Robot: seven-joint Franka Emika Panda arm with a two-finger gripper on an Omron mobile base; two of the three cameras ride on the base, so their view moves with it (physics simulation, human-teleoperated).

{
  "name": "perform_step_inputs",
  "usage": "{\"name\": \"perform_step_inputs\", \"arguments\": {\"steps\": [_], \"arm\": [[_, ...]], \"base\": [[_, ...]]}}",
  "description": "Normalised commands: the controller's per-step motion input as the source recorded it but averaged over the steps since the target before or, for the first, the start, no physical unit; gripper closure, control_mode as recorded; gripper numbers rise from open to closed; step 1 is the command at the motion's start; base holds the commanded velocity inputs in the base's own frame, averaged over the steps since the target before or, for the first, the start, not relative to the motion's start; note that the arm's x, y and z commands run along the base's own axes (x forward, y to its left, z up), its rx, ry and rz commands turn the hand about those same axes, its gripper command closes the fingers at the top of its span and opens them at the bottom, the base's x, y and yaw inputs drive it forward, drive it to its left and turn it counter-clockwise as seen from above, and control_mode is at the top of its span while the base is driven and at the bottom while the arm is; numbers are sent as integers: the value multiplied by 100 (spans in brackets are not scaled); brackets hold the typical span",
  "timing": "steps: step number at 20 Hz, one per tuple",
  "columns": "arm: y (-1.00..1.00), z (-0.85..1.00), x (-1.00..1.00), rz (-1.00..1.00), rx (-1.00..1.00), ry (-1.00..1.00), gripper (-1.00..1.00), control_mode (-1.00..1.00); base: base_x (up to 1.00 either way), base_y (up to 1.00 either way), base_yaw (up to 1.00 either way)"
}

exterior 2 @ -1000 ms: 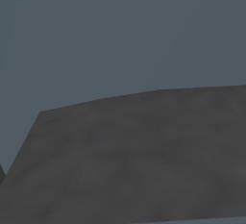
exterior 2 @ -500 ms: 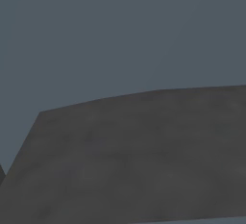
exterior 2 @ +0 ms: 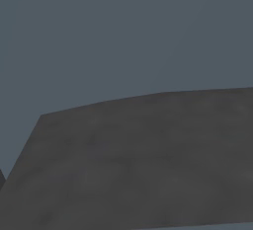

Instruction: Pick up the knife from the drawer and place it on the cutting board. Then place the meat from the plate to the cutting board.

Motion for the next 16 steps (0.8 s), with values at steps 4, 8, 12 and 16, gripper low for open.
{"name": "perform_step_inputs", "arguments": {"steps": [4, 8, 12, 16], "arm": [[-34, -36, 31, 0, -1, 0, -100, -100], [-8, -24, 29, 3, 0, -7, -100, -100], [0, 17, 2, 0, 0, -3, -100, -100], [-5, 98, -58, 0, 0, -11, -100, -100]], "base": [[0, 0, 0], [0, 0, 0], [0, 0, 0], [0, 0, 0]]}}
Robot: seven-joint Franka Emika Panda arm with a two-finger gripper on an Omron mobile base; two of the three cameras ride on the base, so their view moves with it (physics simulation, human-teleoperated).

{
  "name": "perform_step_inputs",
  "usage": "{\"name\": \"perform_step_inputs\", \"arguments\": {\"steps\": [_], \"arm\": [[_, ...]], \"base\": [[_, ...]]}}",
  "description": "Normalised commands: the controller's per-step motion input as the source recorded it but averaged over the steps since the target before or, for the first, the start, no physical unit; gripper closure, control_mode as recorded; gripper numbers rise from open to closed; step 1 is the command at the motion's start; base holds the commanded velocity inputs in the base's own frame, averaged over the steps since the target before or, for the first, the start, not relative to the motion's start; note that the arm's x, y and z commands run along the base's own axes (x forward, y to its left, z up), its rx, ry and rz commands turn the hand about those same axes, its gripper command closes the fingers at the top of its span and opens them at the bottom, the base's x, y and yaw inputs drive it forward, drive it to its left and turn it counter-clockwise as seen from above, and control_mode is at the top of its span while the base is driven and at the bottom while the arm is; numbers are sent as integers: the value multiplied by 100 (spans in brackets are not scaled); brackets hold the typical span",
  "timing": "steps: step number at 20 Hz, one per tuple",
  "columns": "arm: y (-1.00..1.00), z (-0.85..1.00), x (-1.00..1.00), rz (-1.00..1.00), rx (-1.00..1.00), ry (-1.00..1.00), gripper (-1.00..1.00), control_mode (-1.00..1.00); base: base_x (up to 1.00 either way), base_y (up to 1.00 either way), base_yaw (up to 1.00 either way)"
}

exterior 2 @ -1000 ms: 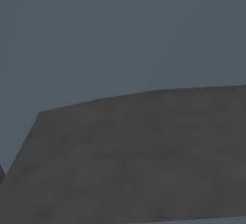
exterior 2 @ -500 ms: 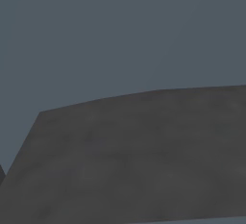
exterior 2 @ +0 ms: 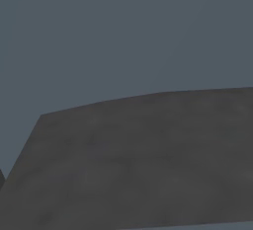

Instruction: Pick up the knife from the drawer and place it on the cutting board. Then place the meat from the plate to the cutting board.

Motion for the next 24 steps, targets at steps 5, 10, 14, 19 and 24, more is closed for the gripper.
{"name": "perform_step_inputs", "arguments": {"steps": [5, 10, 14, 19, 24], "arm": [[-25, 69, -100, 0, -3, -1, -100, -100], [-86, -7, -96, 14, -8, 2, -100, -100], [-55, -30, -57, 20, -14, 15, -100, -100], [-27, -49, -9, 26, -17, 21, -100, -100], [-4, -20, -7, 21, 0, 5, -100, -100]], "base": [[0, 0, 0], [0, 0, 0], [0, 0, 0], [0, 0, 0], [0, 0, 0]]}}
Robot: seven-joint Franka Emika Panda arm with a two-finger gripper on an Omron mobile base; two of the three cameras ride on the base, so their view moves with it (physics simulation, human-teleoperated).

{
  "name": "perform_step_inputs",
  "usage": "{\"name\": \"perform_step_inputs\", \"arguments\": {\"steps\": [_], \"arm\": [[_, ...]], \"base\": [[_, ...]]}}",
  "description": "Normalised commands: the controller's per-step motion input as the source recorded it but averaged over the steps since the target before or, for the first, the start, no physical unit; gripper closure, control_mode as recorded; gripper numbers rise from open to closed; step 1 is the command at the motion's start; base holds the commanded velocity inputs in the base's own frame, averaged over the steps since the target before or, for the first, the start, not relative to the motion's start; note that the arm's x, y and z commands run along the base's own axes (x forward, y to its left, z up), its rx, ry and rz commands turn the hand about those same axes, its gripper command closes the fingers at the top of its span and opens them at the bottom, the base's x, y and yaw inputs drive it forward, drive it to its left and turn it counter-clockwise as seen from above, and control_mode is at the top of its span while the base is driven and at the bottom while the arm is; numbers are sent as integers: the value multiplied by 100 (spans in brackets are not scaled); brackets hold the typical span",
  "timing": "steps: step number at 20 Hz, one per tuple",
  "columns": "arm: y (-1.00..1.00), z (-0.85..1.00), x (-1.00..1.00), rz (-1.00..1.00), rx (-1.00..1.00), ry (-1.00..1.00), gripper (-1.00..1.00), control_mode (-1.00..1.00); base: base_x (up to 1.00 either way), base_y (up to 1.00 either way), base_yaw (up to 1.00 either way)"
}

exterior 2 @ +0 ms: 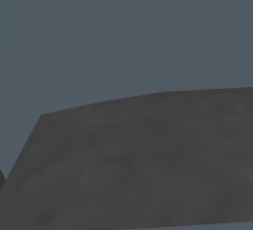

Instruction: Pick up the knife from the drawer and place it on the cutting board. Then place the meat from the plate to the cutting board.

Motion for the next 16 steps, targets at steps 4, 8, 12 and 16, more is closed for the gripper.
{"name": "perform_step_inputs", "arguments": {"steps": [4, 8, 12, 16], "arm": [[-12, -42, -14, 13, 3, 8, -100, -100], [0, -3, 14, 9, 1, 4, -100, -100], [0, -23, 17, 8, 0, 12, -100, -100], [-1, -31, 26, 8, 0, 15, -100, -100]], "base": [[0, 0, 0], [0, 0, 0], [0, 0, 0], [0, 0, 0]]}}
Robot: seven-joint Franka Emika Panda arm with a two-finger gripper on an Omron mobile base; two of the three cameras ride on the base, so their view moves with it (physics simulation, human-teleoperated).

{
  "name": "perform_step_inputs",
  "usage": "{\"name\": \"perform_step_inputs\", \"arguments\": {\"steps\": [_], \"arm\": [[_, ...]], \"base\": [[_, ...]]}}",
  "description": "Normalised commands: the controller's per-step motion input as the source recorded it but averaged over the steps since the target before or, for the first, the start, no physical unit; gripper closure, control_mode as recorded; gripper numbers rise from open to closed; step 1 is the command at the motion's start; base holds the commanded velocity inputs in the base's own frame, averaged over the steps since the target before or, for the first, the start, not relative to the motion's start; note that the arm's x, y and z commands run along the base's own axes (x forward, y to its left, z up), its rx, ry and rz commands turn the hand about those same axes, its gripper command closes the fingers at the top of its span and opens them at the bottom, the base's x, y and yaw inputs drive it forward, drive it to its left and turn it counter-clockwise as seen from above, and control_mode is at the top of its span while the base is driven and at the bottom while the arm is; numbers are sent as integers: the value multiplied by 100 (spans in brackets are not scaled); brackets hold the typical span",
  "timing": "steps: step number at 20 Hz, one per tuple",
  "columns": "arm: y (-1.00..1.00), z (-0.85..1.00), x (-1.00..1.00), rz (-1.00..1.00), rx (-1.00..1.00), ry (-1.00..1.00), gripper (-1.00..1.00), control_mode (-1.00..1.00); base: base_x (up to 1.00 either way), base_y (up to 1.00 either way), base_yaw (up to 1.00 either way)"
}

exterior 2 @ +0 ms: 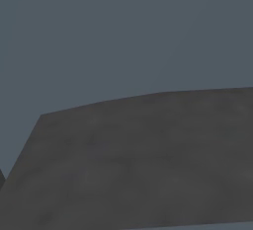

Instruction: Pick up the knife from the drawer and place it on the cutting board. Then place the meat from the plate to the cutting board.

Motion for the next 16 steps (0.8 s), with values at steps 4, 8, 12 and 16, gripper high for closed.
{"name": "perform_step_inputs", "arguments": {"steps": [4, 8, 12, 16], "arm": [[-19, -20, 16, 8, 0, 11, -100, -100], [-32, -32, 1, 6, 0, 12, -100, -100], [-9, -23, 1, 4, 7, 5, -100, -100], [0, -20, 1, 1, 11, 0, -100, -100]], "base": [[0, 0, 0], [0, 0, 0], [0, 0, 0], [0, 0, 0]]}}
